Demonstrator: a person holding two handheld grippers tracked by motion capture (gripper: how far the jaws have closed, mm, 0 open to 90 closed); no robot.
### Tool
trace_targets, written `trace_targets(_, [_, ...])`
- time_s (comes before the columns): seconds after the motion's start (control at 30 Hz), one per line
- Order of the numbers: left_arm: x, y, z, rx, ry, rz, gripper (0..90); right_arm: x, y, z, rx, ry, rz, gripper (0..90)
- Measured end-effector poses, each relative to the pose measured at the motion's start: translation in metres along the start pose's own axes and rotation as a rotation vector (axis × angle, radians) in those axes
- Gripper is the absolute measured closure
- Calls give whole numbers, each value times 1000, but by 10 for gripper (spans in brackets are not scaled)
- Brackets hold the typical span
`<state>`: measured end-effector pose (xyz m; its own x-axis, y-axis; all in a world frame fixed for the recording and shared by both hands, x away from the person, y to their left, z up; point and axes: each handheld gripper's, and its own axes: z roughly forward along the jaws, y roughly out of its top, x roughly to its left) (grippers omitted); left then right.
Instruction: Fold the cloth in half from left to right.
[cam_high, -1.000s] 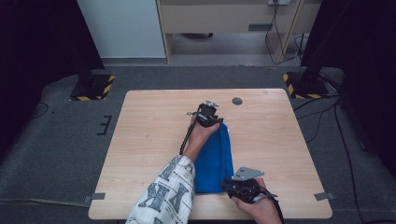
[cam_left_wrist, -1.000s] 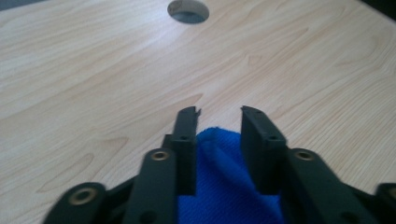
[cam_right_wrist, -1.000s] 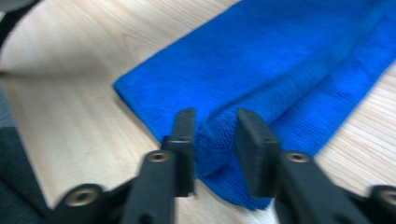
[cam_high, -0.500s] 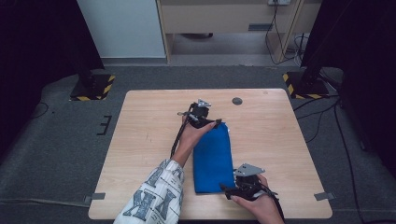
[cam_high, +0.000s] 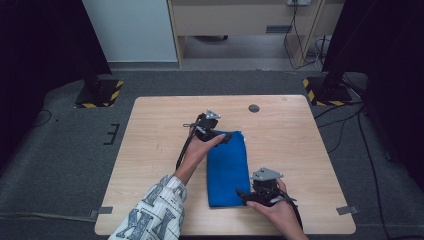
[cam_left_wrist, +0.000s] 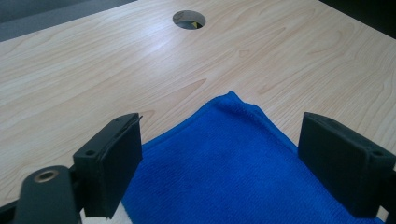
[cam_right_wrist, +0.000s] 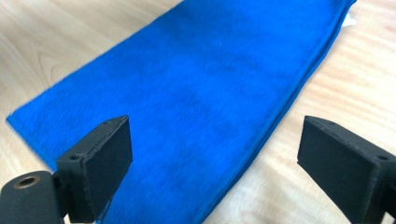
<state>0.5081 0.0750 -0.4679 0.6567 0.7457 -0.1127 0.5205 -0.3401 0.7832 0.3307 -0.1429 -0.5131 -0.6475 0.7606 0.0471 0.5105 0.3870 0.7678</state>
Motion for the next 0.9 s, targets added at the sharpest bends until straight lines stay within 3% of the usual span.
trace_targets(0.1, [1, -2, -2, 15, 4, -9, 115, -4, 3, 2, -6, -1, 5, 102])
trace_targets(0.17, [1, -7, -7, 12, 21, -17, 114, -11, 9, 9, 13, -24, -21, 102])
trace_targets(0.47, [3, -15, -21, 40, 68, -12, 98, -33, 30, 25, 1, -18, -51, 80])
trace_targets(0.67, [5, -18, -31, 8, 46, 11, 86, -34, 31, 28, 7, -12, -72, 91])
trace_targets(0.7, [7, -20, -35, 3, 45, 23, 85, -32, 31, 30, 13, -18, -118, 114])
trace_targets(0.77, [10, -23, -40, -9, 40, 13, 84, -29, 30, 32, 20, -20, -150, 109])
trace_targets(0.9, [16, -28, -46, -21, 32, 3, 85, -25, 32, 34, 19, -12, -150, 90])
